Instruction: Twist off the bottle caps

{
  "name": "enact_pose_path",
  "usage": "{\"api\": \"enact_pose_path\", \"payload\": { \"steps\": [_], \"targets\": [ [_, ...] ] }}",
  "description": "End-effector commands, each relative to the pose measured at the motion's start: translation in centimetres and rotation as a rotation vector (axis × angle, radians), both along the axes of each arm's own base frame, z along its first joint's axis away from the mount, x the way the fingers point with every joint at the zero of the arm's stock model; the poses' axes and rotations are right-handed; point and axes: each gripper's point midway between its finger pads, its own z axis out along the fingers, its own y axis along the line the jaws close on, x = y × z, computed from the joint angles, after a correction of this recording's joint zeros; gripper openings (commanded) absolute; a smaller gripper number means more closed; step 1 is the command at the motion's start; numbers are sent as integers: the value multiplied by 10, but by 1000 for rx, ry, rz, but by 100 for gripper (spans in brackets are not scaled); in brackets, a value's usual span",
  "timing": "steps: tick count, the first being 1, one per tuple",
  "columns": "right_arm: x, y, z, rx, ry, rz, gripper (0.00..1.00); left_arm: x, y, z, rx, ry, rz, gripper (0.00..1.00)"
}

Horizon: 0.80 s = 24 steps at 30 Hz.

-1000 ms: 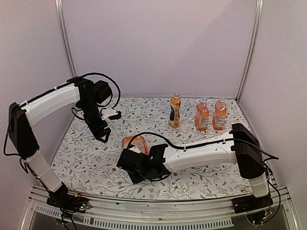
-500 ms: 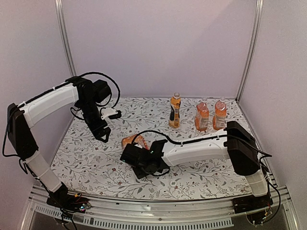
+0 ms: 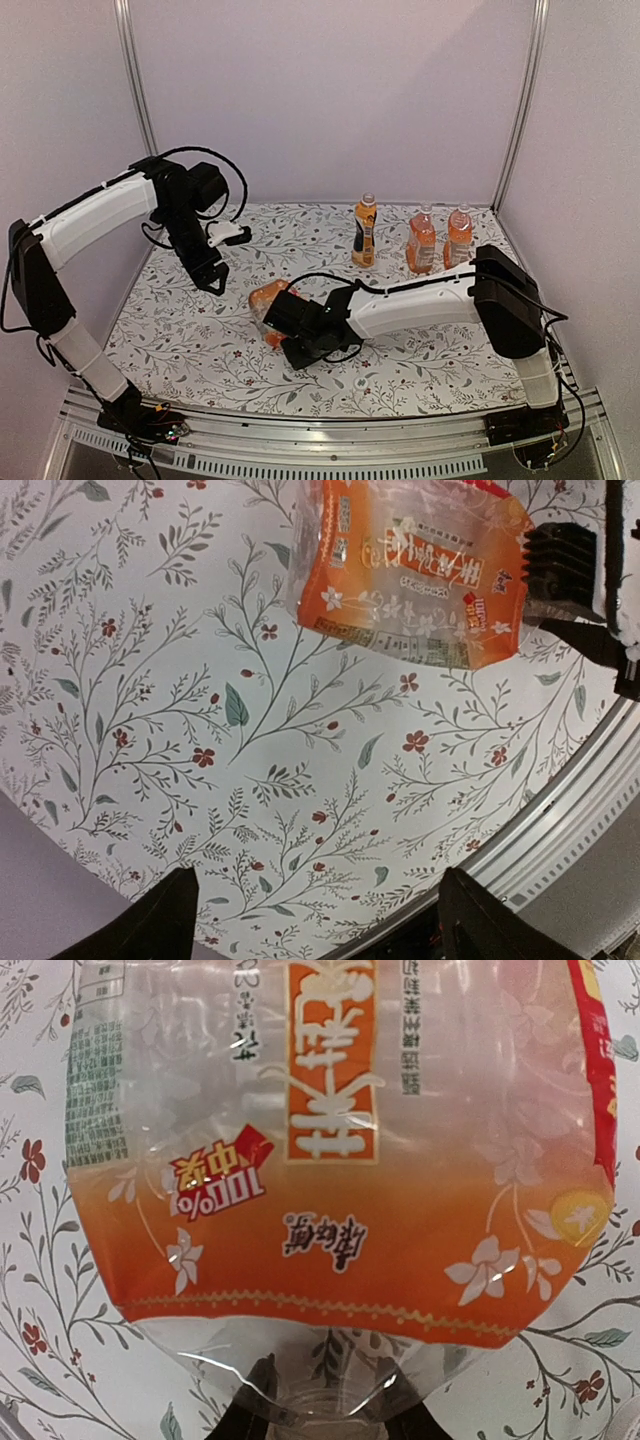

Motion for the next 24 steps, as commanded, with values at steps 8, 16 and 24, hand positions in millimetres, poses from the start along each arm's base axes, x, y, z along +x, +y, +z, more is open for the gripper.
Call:
{"api": "enact_pose_path", "payload": {
  "steps": [8, 16, 24],
  "targets": [
    [-37, 3, 166, 391, 173, 220, 0, -42, 44, 125, 215, -348, -352, 84],
    [-41, -10, 249, 582, 203, 257, 0, -58, -20, 211, 117, -1015, -820, 95],
    [-42, -22, 263, 571, 197, 229, 0, -92, -92, 215, 124, -1429, -1229, 99]
  ]
}}
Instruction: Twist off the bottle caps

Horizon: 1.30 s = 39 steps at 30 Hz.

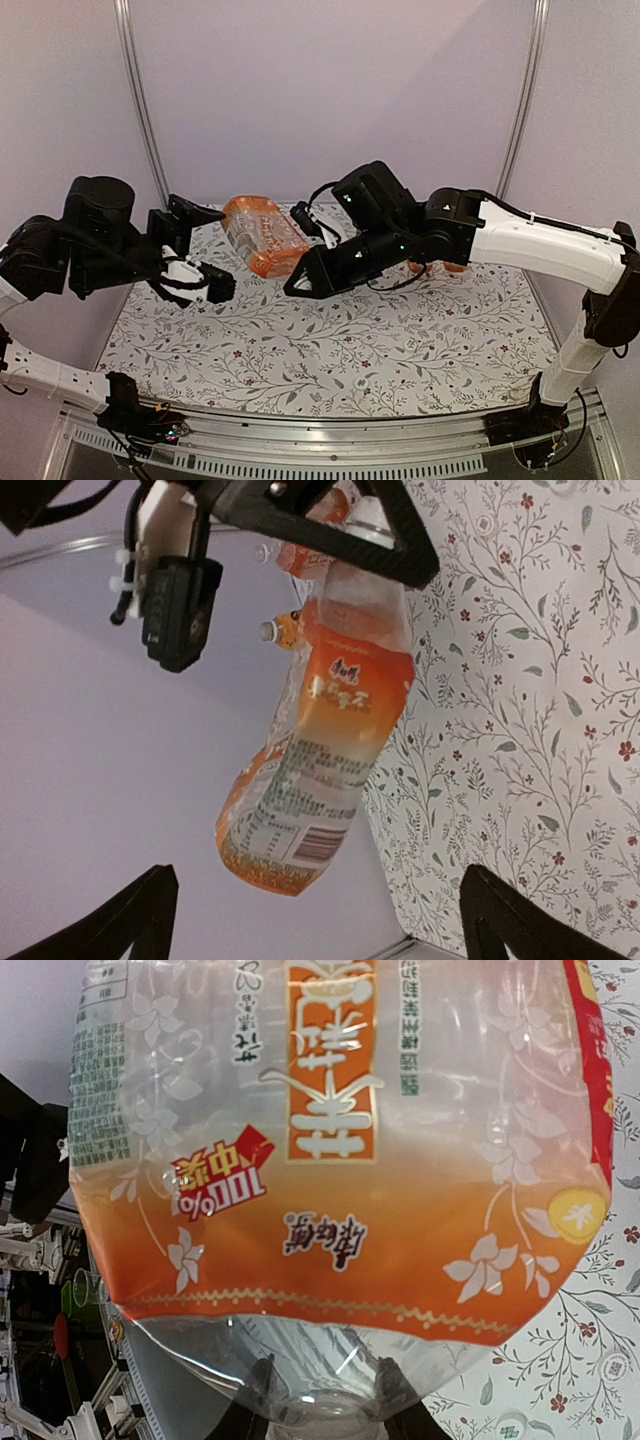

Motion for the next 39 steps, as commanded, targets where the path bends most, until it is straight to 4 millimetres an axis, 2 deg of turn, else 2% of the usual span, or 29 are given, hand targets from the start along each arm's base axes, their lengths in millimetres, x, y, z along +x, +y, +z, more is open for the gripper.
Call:
{"api": "enact_pose_path", "payload": {
  "steps": [1, 7, 10, 12, 15, 18, 23, 27, 31, 32, 34, 35, 36, 39],
  "targets": [
    [-7, -9, 15, 3, 8, -8, 0, -5, -39, 27, -8, -286, -207, 100],
    [-16, -5, 27, 25, -20, 26, 0, 2, -55, 5, 47, -219, -206, 99],
    [-21, -4, 31, 32, -27, 50, 0, 19, -50, -10, 88, -180, -155, 95],
    [-23, -4, 33, 38, -30, 55, 0, 23, -45, -14, 87, -165, -156, 91],
    [-24, -5, 38, 46, -43, 60, 0, 17, -47, -17, 87, -156, -196, 78],
    [-25, -4, 43, 59, -52, 78, 0, 21, -48, -19, 94, -154, -180, 63],
    [-24, -3, 44, 60, -64, 78, 0, 20, -49, -28, 113, -137, -181, 52],
    [-23, -5, 50, 68, -82, 74, 0, 22, -51, -34, 129, -131, -173, 38],
    [-19, -9, 55, 70, -108, 53, 0, 25, -49, -35, 127, -123, -142, 34],
    [-18, -11, 56, 71, -118, 45, 3, 26, -49, -35, 121, -120, -136, 33],
    [-13, -14, 60, 72, -142, 23, 19, 26, -49, -33, 102, -107, -118, 30],
    [-11, -16, 62, 70, -153, 11, 30, 27, -49, -32, 88, -99, -105, 28],
    [-7, -19, 64, 70, -172, -6, 48, 28, -49, -30, 71, -89, -88, 27],
    [-1, -29, 75, 75, -229, -41, 69, 30, -47, -24, 14, -35, -31, 23]
  ]
}}
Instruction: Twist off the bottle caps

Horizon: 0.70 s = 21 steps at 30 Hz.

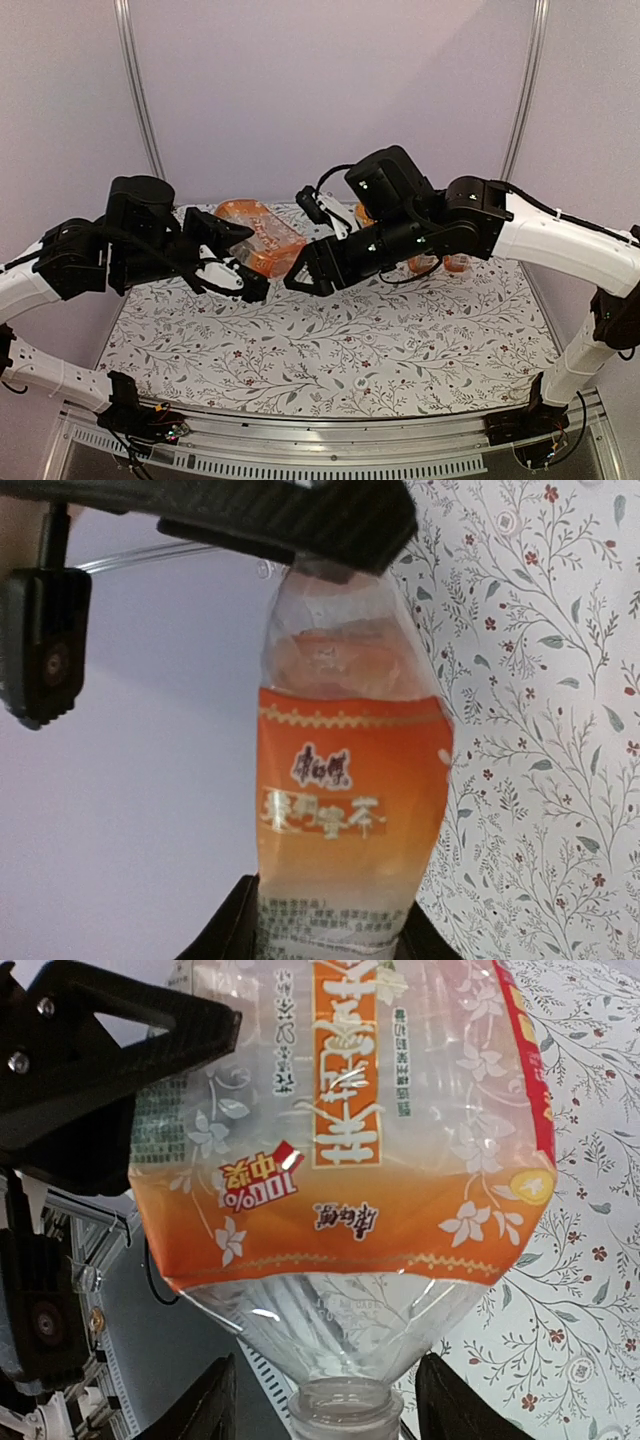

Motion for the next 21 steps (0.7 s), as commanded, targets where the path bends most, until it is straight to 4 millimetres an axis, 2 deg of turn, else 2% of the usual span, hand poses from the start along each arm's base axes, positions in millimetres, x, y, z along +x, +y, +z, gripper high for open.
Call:
{"api": "enact_pose_path", "payload": {
  "steps": [1, 3, 8, 10, 13, 15, 18, 21],
  "targets": [
    [12, -21, 52, 93, -151, -69, 77, 5, 2, 5, -97, 104, 116, 22],
    [14, -30, 62, 112, -203, -83, 82, 7, 2, 10, -166, 177, 170, 20],
    [15, -52, 93, 208, -343, -98, 83, 4, -1, 19, -376, 493, 348, 19],
    [14, -63, 103, 220, -413, -99, 84, -11, -6, 16, -411, 672, 372, 18],
    [14, -71, 114, 237, -447, -79, 87, -34, -15, 20, -435, 842, 324, 19],
    [12, -72, 122, 267, -405, -48, 87, -41, -17, 25, -453, 879, 302, 19],
    [12, -71, 128, 261, -385, -42, 83, -37, -16, 27, -460, 855, 308, 19],
    [13, -66, 125, 249, -363, -31, 76, -35, -14, 27, -462, 834, 310, 19]
  ]
}}
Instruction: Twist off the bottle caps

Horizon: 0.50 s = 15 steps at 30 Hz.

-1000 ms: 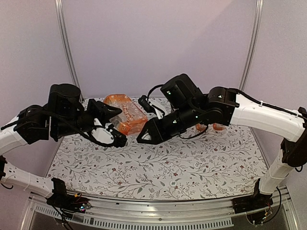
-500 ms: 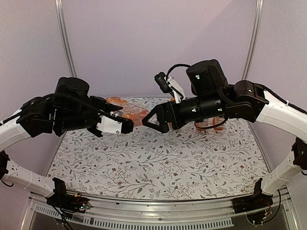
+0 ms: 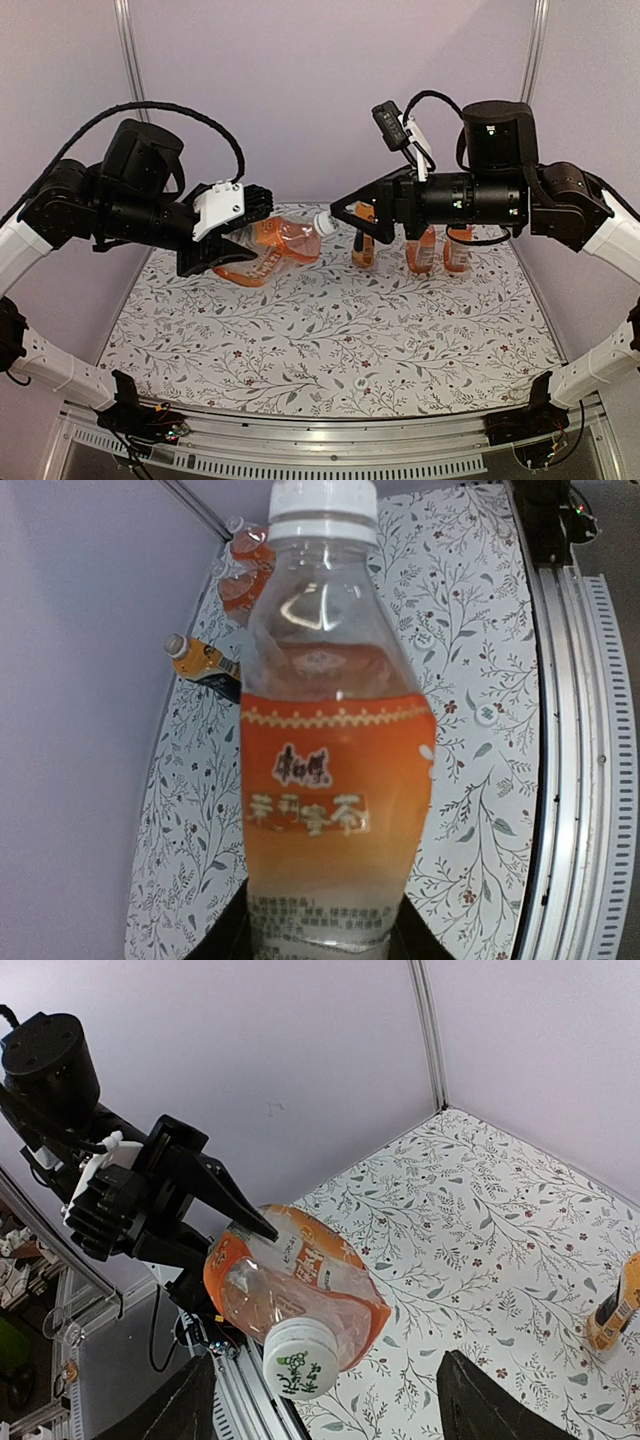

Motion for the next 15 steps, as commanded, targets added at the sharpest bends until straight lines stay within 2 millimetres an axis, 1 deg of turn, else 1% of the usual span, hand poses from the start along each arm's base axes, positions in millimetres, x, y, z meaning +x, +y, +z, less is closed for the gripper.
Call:
{"api": "enact_pose_path", "payload": {
  "steps": [1, 6, 11, 13, 15],
  "targets": [
    [-4, 6, 1, -17, 29, 42, 73, -6, 3, 0, -22, 57, 12, 19],
    [-7, 18, -7, -33, 70, 80, 62, -5, 3, -1, -24, 56, 16, 19],
    [-6, 21, -16, -44, 106, 86, 56, -4, 3, 0, -26, 51, 19, 19],
    [-5, 23, -20, -50, 120, 92, 51, -4, 3, 0, -28, 49, 19, 19],
    [-5, 26, -23, -56, 126, 95, 42, -3, 3, 0, -26, 47, 17, 19]
  ]
}}
